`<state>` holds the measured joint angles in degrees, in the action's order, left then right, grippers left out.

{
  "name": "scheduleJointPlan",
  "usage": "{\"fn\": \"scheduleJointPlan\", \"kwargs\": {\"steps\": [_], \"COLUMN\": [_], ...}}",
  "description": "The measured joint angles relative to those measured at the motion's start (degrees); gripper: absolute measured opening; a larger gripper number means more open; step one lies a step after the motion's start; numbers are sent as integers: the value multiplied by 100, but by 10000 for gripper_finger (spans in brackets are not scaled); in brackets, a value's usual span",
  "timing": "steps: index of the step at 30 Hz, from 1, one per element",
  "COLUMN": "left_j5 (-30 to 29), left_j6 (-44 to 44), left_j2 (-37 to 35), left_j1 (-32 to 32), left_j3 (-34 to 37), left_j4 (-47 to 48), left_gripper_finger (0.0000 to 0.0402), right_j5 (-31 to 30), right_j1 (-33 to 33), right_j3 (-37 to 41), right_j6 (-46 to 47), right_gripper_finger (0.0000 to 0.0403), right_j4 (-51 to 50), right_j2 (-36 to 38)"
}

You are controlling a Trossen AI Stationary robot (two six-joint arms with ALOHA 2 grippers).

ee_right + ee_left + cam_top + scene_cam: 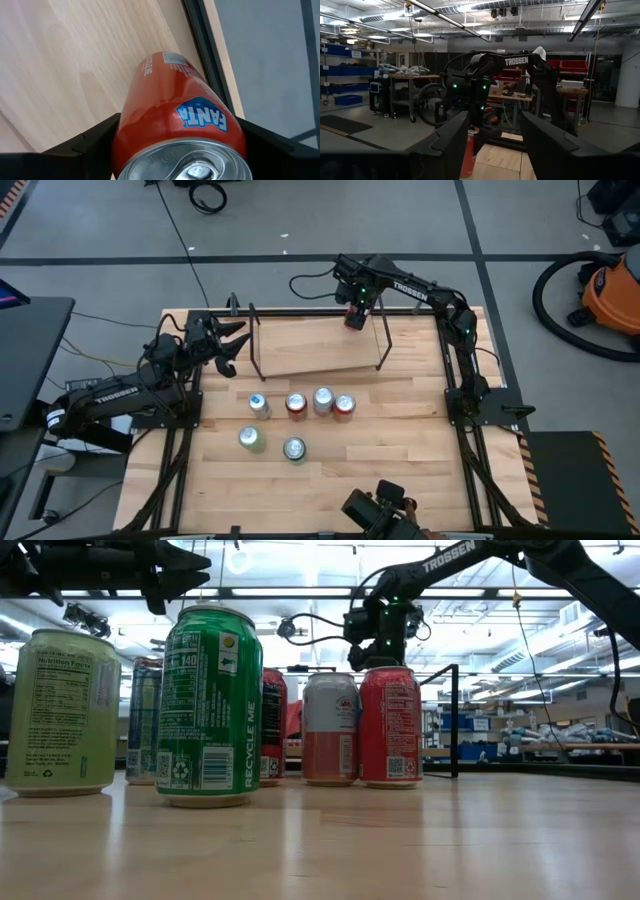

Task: Place canned beverage on shelf
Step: Put the red soda can on the shelf, then put the red soda can on the shelf aligned with the other red soda can

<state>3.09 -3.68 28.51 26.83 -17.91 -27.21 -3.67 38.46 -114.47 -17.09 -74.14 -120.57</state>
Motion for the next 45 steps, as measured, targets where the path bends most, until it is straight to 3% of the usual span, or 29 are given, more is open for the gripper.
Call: {"fn": "scheduleJointPlan", "kwargs": {"steps": [27, 45], "left_j5": [0, 0], "left_j6": [0, -2], "left_j2": [-2, -2], "left_j1": [0, -2], "left_j3": [0, 0], "left_j4": [3, 14], "left_gripper_finger": [192, 192], "right_j5": [-87, -913], "right_j1": [-72, -639], "right_j3": [-1, -1436], "right_j6": [-48, 158], "right_gripper_finger": [382, 382], "right_j4": [-232, -1201], "right_j2": [-26, -13]}}
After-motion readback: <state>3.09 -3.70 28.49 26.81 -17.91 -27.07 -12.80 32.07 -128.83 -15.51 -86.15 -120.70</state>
